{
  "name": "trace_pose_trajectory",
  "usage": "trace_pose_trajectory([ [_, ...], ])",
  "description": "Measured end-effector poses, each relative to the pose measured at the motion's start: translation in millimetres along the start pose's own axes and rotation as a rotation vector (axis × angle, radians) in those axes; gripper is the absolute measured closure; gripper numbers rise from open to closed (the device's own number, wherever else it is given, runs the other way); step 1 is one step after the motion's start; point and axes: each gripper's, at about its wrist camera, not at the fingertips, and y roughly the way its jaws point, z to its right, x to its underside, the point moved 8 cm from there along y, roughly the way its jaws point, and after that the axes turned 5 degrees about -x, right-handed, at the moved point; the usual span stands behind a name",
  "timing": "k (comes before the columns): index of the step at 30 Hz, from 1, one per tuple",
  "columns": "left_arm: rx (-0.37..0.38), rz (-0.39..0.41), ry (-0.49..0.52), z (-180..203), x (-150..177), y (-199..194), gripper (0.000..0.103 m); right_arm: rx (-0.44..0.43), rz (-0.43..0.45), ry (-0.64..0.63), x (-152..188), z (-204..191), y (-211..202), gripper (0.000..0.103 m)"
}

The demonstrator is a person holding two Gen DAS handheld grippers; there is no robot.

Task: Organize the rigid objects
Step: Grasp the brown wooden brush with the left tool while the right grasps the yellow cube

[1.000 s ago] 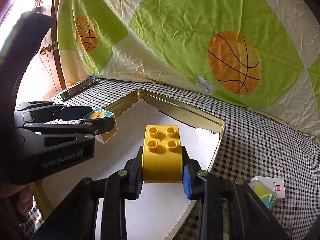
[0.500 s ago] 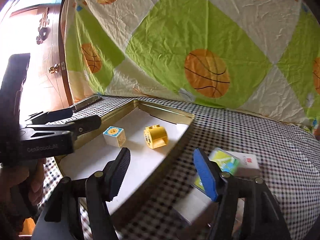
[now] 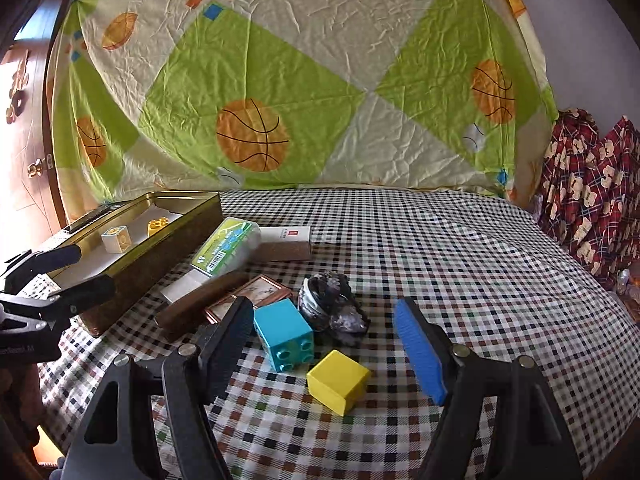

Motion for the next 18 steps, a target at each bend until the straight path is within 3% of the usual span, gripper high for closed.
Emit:
trace_pose_trajectory([
  [9, 0.085, -0.075, 0.079, 43, 4, 14, 0.032, -0.014, -0.070, -0.008, 10, 7, 8, 0.028],
  [11, 0.112, -0.109, 0.094, 53, 8, 20, 0.045, -0.023, -0.097, -0.009, 13, 7, 11, 0.031],
  [12, 0.134, -0.132, 0.098, 57, 11, 24, 0.048, -0.030, -0.112, -0.004, 15, 8, 14, 0.037],
  [14, 0.154, -0.182, 0.101, 63, 16, 33, 0.064, -0.043, -0.140, 0.005, 17, 9, 18, 0.044],
  [18, 0.177, -0.194, 0.076, 63, 12, 37, 0.064, -0.050, -0.173, -0.004, 19, 6, 23, 0.046],
])
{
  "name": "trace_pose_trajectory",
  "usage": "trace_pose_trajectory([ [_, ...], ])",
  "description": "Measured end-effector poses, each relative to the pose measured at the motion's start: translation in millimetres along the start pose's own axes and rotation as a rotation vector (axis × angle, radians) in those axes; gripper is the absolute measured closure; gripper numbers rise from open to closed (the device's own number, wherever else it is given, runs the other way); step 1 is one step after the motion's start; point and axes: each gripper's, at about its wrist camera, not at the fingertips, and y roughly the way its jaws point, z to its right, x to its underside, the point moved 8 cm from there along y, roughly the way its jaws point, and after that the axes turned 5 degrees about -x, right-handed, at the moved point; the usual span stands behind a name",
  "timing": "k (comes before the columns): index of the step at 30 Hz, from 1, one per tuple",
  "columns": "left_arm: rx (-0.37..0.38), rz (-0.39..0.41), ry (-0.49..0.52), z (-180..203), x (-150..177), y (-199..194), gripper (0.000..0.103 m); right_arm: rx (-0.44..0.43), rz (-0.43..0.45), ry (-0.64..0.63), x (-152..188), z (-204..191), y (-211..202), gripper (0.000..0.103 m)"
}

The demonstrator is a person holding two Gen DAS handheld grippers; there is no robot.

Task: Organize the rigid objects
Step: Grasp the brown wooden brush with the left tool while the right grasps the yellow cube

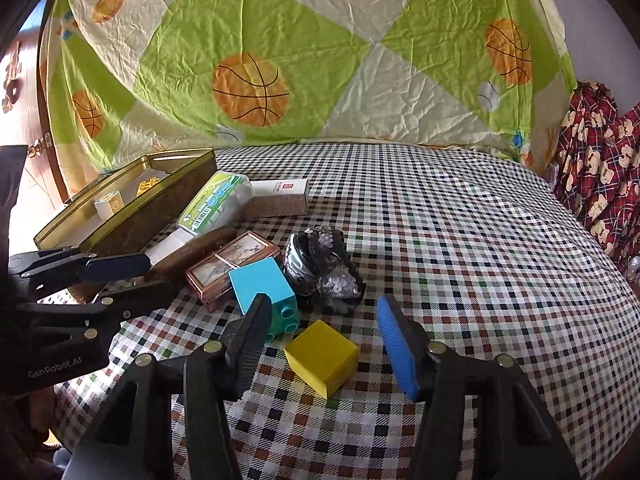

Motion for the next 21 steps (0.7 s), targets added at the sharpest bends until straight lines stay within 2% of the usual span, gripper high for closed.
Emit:
trace_pose_trajectory([
  [6, 0.006, -0.016, 0.033, 12, -5, 5, 0.074, -0.008, -0.050, -0.001, 2, -1, 7, 0.058],
  [9, -0.016, -0.010, 0.019, 8, -10, 7, 0.074, -0.013, -0.080, -0.018, 4, -4, 12, 0.059],
  [15, -0.010, -0.020, -0.029, -11, -13, 14, 0.074, -0.014, -0.074, -0.010, 5, -3, 10, 0.059],
  [21, -0.059, -0.029, 0.050, 1, -12, 17, 0.078, -0.009, -0.070, -0.010, 5, -3, 10, 0.061],
])
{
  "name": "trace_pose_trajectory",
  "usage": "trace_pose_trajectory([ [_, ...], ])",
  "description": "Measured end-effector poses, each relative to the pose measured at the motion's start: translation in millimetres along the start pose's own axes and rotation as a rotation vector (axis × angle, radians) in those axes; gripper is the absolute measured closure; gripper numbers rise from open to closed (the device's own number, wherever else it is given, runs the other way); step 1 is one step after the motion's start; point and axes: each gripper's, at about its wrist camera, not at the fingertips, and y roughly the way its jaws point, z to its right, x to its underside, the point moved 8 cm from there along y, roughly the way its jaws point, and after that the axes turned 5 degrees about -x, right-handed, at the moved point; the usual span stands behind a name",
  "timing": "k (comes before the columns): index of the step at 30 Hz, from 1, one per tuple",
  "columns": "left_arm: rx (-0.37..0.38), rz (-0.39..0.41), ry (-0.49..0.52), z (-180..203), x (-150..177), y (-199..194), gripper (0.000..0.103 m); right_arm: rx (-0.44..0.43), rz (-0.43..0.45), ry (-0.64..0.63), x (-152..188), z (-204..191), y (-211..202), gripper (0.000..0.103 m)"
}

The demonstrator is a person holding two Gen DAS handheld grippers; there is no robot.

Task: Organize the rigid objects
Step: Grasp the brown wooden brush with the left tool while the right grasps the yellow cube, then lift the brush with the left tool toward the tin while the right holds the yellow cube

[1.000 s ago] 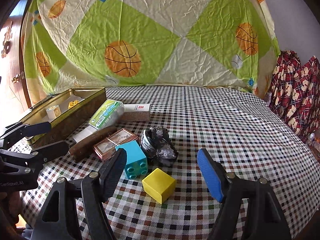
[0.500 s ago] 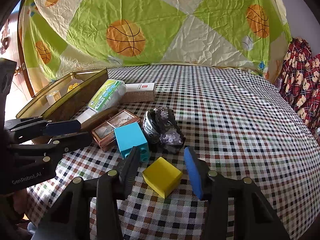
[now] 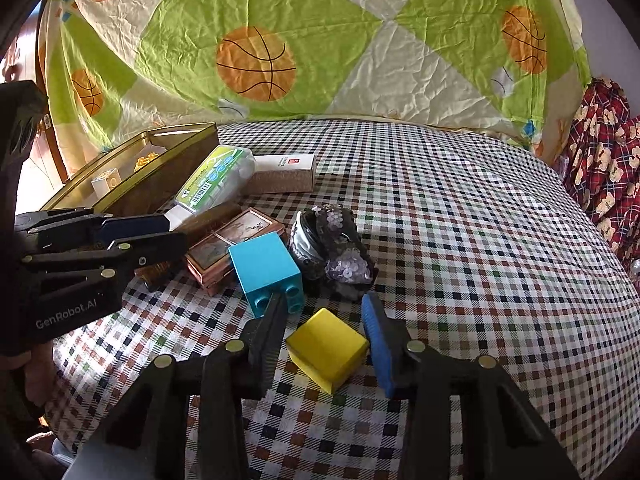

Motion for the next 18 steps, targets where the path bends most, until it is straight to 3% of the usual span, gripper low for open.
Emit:
trace_pose_trajectory([
  [5, -0.004, -0.036, -0.040, -7, -2, 11, 0.076, -0.001, 0.007, 0.004, -1, 1, -1, 0.061],
  [9, -0.021, -0.030, -0.010, -2, -4, 13, 0.077, -0.002, 0.005, 0.003, 0, 1, 0, 0.061],
  [12, -0.026, -0.026, 0.011, 1, -5, 12, 0.082, 0.001, -0.002, 0.001, 0, 1, 0, 0.063],
  [13, -0.028, -0.025, 0.023, 2, -4, 12, 0.088, 0.002, -0.003, -0.001, 0, 1, 0, 0.063],
  [18, -0.046, -0.015, 0.054, 5, -3, 7, 0.089, 0.007, 0.032, -0.002, -2, 1, -5, 0.063],
])
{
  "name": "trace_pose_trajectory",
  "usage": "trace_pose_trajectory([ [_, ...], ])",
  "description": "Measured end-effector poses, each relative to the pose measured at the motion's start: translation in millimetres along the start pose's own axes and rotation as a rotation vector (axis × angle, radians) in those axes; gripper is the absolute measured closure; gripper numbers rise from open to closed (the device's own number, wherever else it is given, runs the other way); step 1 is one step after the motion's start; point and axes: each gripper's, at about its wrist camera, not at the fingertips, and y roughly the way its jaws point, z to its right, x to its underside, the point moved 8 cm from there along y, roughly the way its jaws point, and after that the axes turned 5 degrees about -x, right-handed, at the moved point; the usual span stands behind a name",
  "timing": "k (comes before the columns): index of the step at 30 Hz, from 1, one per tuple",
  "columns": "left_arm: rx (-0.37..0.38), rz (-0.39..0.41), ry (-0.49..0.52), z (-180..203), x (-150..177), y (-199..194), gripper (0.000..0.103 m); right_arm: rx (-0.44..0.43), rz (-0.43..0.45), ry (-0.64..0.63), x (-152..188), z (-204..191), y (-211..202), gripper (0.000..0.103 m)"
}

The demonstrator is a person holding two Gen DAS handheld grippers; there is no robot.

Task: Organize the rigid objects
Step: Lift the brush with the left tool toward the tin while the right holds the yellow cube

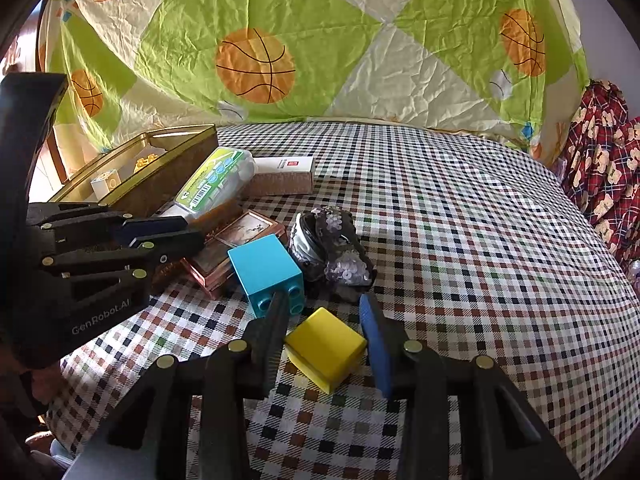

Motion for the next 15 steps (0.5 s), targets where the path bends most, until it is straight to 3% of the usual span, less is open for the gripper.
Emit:
trace_pose_trajectory([
  [15, 0.007, 0.095, -0.098, -17, 0, -26, 0.089, 0.002, 0.152, -0.014, -9, -2, -21, 0.064],
])
